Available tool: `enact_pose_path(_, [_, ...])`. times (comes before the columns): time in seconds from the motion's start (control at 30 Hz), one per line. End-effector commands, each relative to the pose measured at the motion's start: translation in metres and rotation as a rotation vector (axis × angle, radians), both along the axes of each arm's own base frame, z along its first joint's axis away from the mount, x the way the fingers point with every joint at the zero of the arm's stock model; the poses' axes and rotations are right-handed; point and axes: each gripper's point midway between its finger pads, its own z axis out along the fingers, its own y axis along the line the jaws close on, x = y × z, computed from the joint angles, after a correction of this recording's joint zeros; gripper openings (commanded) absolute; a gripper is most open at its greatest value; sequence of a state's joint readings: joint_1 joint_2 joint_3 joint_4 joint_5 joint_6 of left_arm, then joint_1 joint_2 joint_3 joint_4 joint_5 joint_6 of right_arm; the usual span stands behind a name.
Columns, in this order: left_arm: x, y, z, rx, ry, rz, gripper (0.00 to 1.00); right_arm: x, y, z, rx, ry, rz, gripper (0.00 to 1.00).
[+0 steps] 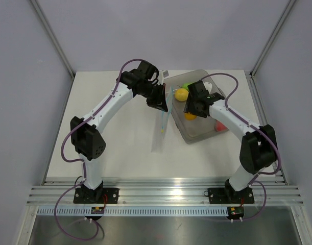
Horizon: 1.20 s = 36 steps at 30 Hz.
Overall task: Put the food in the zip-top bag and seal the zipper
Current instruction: Place the fake fruit in the bin, then open the zipper of the food storage bag at the center of the board.
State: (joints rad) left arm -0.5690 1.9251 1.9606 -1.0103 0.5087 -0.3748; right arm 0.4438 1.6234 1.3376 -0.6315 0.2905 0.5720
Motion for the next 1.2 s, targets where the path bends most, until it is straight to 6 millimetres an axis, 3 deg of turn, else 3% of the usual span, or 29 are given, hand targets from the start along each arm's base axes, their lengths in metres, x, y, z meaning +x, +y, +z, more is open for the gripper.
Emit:
enact_pose_path(0.0, [0.004, -0.004, 0.021, -0.054, -0.051, 0.017, 0.0, -0.007, 0.009, -0.035, -0.02, 0.09, 0.061, 0.36])
enact_pose_path(0.07, [0.005, -0.004, 0.018, -0.049, -0.048, 0.021, 0.0, -0.008, 0.01, -0.045, -0.022, 0.109, 0.063, 0.49])
enact_pose_path(0.1, [0.004, -0.004, 0.018, -0.049, -0.047, 0.019, 0.0, -0.009, 0.009, -0.046, -0.026, 0.114, 0.057, 0.64])
enact_pose_path(0.2, [0.005, -0.002, 0.016, -0.036, -0.052, 0.021, 0.0, -0.01, 0.006, -0.023, -0.01, 0.064, 0.045, 0.78])
enact_pose_path(0.33, [0.005, -0.001, 0.015, -0.03, -0.054, 0.019, 0.0, -0.012, 0.008, 0.044, 0.076, -0.086, 0.05, 0.8])
enact_pose_path(0.43, [0.005, -0.001, 0.011, -0.028, -0.044, 0.021, 0.0, -0.016, 0.012, 0.079, 0.126, -0.156, 0.068, 0.81])
enact_pose_path(0.5, [0.006, -0.002, 0.011, -0.03, -0.044, 0.023, 0.0, -0.018, 0.019, 0.092, 0.167, -0.179, 0.095, 0.8])
enact_pose_path(0.63, [0.007, -0.002, 0.011, -0.033, -0.043, 0.027, 0.0, -0.029, 0.053, 0.116, 0.235, -0.218, 0.194, 0.8])
enact_pose_path(0.7, [0.007, -0.003, 0.011, -0.034, -0.044, 0.027, 0.0, -0.036, 0.072, 0.125, 0.243, -0.231, 0.246, 0.8])
enact_pose_path(0.73, [0.007, -0.003, 0.01, -0.032, -0.042, 0.027, 0.0, -0.034, 0.078, 0.12, 0.235, -0.218, 0.255, 0.8])
enact_pose_path(0.8, [0.006, -0.003, 0.013, -0.036, -0.046, 0.027, 0.0, -0.036, 0.092, 0.117, 0.233, -0.206, 0.285, 0.79])
enact_pose_path(0.93, [0.006, -0.002, 0.018, -0.041, -0.056, 0.027, 0.0, -0.033, 0.103, 0.089, 0.214, -0.137, 0.293, 0.74])
enact_pose_path(1.1, [0.006, 0.0, 0.019, -0.032, -0.063, 0.03, 0.0, -0.032, 0.107, 0.064, 0.202, -0.08, 0.288, 0.43])
enact_pose_path(1.13, [0.005, 0.002, 0.02, -0.027, -0.068, 0.031, 0.0, -0.032, 0.108, 0.062, 0.198, -0.075, 0.296, 0.3])
enact_pose_path(1.17, [0.005, 0.003, 0.02, -0.021, -0.073, 0.032, 0.0, -0.032, 0.108, 0.061, 0.191, -0.072, 0.3, 0.24])
